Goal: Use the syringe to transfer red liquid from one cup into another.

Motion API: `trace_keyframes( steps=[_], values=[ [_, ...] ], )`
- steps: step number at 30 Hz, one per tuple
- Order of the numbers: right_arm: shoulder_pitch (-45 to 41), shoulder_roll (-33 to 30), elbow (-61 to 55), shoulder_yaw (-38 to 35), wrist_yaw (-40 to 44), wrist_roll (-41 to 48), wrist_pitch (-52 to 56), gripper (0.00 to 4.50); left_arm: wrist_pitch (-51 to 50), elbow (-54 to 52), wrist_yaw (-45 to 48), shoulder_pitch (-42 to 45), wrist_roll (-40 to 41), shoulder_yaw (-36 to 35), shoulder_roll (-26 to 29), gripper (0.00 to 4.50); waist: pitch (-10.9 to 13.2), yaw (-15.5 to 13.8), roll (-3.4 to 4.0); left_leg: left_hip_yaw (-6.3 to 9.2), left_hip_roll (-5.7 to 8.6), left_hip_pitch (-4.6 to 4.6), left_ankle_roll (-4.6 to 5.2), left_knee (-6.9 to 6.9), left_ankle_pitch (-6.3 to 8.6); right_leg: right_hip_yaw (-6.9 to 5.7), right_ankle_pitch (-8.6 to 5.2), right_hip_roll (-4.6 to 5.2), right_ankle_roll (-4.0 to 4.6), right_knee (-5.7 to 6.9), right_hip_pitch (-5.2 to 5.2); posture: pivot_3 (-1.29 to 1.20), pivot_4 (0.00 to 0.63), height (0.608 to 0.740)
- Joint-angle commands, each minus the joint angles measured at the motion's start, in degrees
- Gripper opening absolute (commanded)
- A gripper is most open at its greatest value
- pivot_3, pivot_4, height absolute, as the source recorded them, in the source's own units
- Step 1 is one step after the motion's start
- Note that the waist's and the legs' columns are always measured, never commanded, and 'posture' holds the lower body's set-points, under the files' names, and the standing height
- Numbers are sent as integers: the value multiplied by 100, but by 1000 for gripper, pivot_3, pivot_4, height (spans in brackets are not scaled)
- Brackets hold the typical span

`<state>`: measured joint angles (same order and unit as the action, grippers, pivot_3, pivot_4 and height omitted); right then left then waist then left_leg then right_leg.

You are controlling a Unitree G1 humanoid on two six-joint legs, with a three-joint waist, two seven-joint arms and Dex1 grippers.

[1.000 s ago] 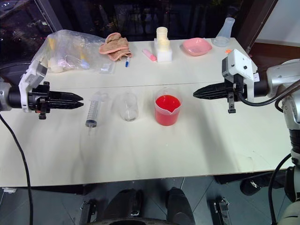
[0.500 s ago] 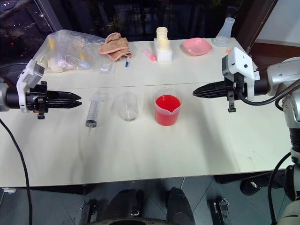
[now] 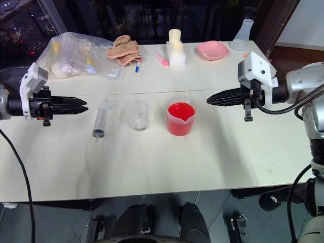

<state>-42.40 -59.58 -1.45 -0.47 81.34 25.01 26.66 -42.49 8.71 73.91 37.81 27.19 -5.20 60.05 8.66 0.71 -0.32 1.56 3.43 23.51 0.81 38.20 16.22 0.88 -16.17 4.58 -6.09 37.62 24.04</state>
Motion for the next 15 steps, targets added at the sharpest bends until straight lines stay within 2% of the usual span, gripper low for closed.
trace_keyframes(
  steps=[1, 2, 3, 6, 10, 13, 14, 15],
  values=[
    [-154, 43, 20, -47, 25, -25, -171, 0, -571, -187, -720, 312, -102, -1, -134, 1236, 0, -12, 0, 0, 0, 0, 0, 1, 0, 0, 0, 0, 0, 4, 0, 0, 150, 740],
    [-167, 64, 50, -25, 50, -44, -227, 0, -784, -215, -1081, 385, -247, 70, -234, 1236, 0, -14, 0, 0, 0, 0, 0, 3, 0, 0, 0, 0, 0, 7, 1, 0, 150, 740],
    [-197, 87, 102, 7, 78, -73, -280, 0, -1143, -237, -1599, 508, -445, 161, -389, 1757, 0, -13, 0, 0, 1, 0, 0, 3, 0, 0, 0, 0, 0, 13, 3, 0, 150, 740],
    [-334, 167, 249, 98, 134, -143, -360, 0, -2700, -248, -2789, 1012, -487, -88, -969, 2529, 3, -19, -6, 0, 4, -1, 1, 12, -1, 0, 0, -1, -1, 34, 9, 0, 150, 740],
    [-438, 254, 369, 196, 228, -186, -409, 0, -4313, -588, -3854, 1679, -586, -616, -1626, 3510, 18, 1, -31, 0, 3, 1, 0, 19, -2, 1, 1, -6, -3, 55, 19, 0, 150, 740],
    [-464, 306, 409, 227, 255, -207, -422, 0, -4550, -916, -4873, 2022, -1062, -911, -2182, 4269, 22, 13, -37, -1, 3, 1, -3, 18, -4, 1, 1, -7, -3, 57, 24, 0, 150, 740],
    [-473, 325, 413, 232, 261, -213, -413, 0, -4732, -917, -5051, 2144, -1141, -724, -2193, 4477, 22, 8, -37, -2, 3, 1, -8, 17, -6, 2, 1, -7, -3, 57, 25, 0, 150, 740],
    [-479, 341, 414, 238, 267, -218, -406, 0, -4872, -901, -5231, 2263, -1201, -684, -2274, 4477, 22, 6, -38, -2, 2, 1, -31, 17, -20, 2, 1, -7, -3, 56, 25, 0, 150, 740]
  ],
)
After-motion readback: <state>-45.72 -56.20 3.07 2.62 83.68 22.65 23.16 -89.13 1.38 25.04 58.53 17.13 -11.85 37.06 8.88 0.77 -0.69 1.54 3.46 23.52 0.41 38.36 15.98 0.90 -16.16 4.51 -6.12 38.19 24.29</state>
